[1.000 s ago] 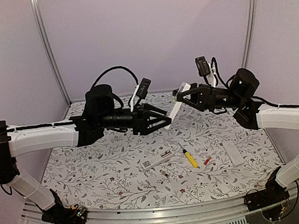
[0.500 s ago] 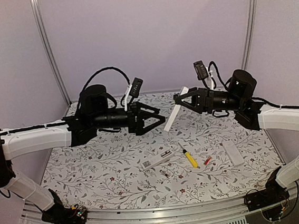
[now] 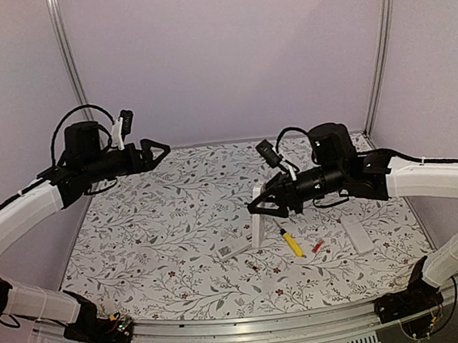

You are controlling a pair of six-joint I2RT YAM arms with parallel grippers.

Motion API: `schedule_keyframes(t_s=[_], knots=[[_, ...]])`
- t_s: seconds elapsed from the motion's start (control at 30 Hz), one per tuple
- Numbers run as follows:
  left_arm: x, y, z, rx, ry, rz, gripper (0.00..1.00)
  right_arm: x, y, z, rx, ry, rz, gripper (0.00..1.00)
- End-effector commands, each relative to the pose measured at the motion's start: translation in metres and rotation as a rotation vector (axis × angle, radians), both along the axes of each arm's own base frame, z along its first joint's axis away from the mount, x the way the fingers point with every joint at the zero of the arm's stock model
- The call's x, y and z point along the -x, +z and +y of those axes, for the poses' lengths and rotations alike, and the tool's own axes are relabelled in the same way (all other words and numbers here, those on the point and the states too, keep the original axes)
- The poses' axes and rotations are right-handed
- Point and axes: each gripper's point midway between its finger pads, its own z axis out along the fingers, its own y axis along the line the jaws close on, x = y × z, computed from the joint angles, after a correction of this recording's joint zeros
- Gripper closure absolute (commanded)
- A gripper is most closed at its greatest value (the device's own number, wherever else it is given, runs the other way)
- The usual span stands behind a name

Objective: Unload the batteries from the remote control
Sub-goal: Place the remote control at the center of the board.

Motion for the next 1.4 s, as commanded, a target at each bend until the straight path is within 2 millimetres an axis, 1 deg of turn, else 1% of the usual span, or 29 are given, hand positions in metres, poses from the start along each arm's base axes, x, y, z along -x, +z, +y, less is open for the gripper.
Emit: schedule_keyframes(t_s=[0.0, 0.03, 0.1, 0.13, 0.27, 0.3, 0.37, 0.4, 0.43, 0.47, 0.5, 0.57, 0.63, 0.67, 0.77, 0.9, 1.03, 1.13, 1.2, 1.37], knots=[[-0.003, -0.035, 0.036, -0.060, 0.107, 0.121, 0.00, 0.017, -0.048, 0.019, 0.205, 0.050, -0.028, 0.75], [-0.005, -0.038, 0.042, -0.067, 0.120, 0.127, 0.00, 0.022, -0.051, 0.025, 0.225, 0.063, -0.041, 0.75], [-0.007, -0.045, 0.053, -0.096, 0.146, 0.142, 0.00, 0.031, -0.068, 0.037, 0.296, 0.094, -0.062, 0.75], [-0.009, -0.050, 0.059, -0.117, 0.168, 0.151, 0.00, 0.036, -0.069, 0.045, 0.314, 0.108, -0.080, 0.75], [-0.012, -0.064, 0.083, -0.184, 0.237, 0.170, 0.00, 0.048, -0.097, 0.066, 0.422, 0.146, -0.125, 0.76], [-0.012, -0.065, 0.087, -0.193, 0.245, 0.166, 0.00, 0.050, -0.099, 0.071, 0.436, 0.153, -0.140, 0.76], [-0.011, -0.068, 0.091, -0.202, 0.255, 0.155, 0.00, 0.056, -0.113, 0.081, 0.489, 0.175, -0.154, 0.76], [-0.010, -0.070, 0.092, -0.202, 0.259, 0.148, 0.00, 0.059, -0.115, 0.085, 0.504, 0.183, -0.165, 0.76], [-0.009, -0.071, 0.093, -0.201, 0.265, 0.146, 0.00, 0.062, -0.124, 0.089, 0.533, 0.195, -0.173, 0.76], [-0.008, -0.073, 0.094, -0.203, 0.269, 0.145, 0.00, 0.065, -0.127, 0.093, 0.548, 0.203, -0.182, 0.76], [-0.008, -0.073, 0.095, -0.208, 0.271, 0.144, 0.00, 0.069, -0.133, 0.097, 0.573, 0.216, -0.192, 0.76], [-0.007, -0.073, 0.099, -0.225, 0.282, 0.140, 0.00, 0.072, -0.143, 0.103, 0.613, 0.226, -0.217, 0.76], [-0.006, -0.072, 0.102, -0.233, 0.295, 0.131, 0.00, 0.071, -0.151, 0.105, 0.666, 0.218, -0.256, 0.76], [-0.005, -0.071, 0.102, -0.232, 0.295, 0.127, 0.00, 0.071, -0.159, 0.105, 0.698, 0.222, -0.267, 0.76], [-0.004, -0.071, 0.101, -0.227, 0.292, 0.124, 0.00, 0.070, -0.171, 0.102, 0.760, 0.238, -0.293, 0.76], [-0.004, -0.071, 0.101, -0.228, 0.292, 0.127, 0.00, 0.071, -0.185, 0.091, 0.843, 0.272, -0.319, 0.74], [-0.004, -0.073, 0.100, -0.228, 0.287, 0.133, 0.00, 0.063, -0.208, 0.075, 0.980, 0.273, -0.357, 0.72], [-0.004, -0.075, 0.100, -0.227, 0.284, 0.138, 0.00, 0.063, -0.221, 0.072, 1.018, 0.294, -0.361, 0.69], [-0.004, -0.076, 0.099, -0.225, 0.281, 0.143, 0.00, 0.065, -0.225, 0.073, 1.014, 0.307, -0.356, 0.65], [-0.005, -0.079, 0.096, -0.219, 0.268, 0.156, 0.00, 0.070, -0.219, 0.087, 0.952, 0.339, -0.345, 0.49]])
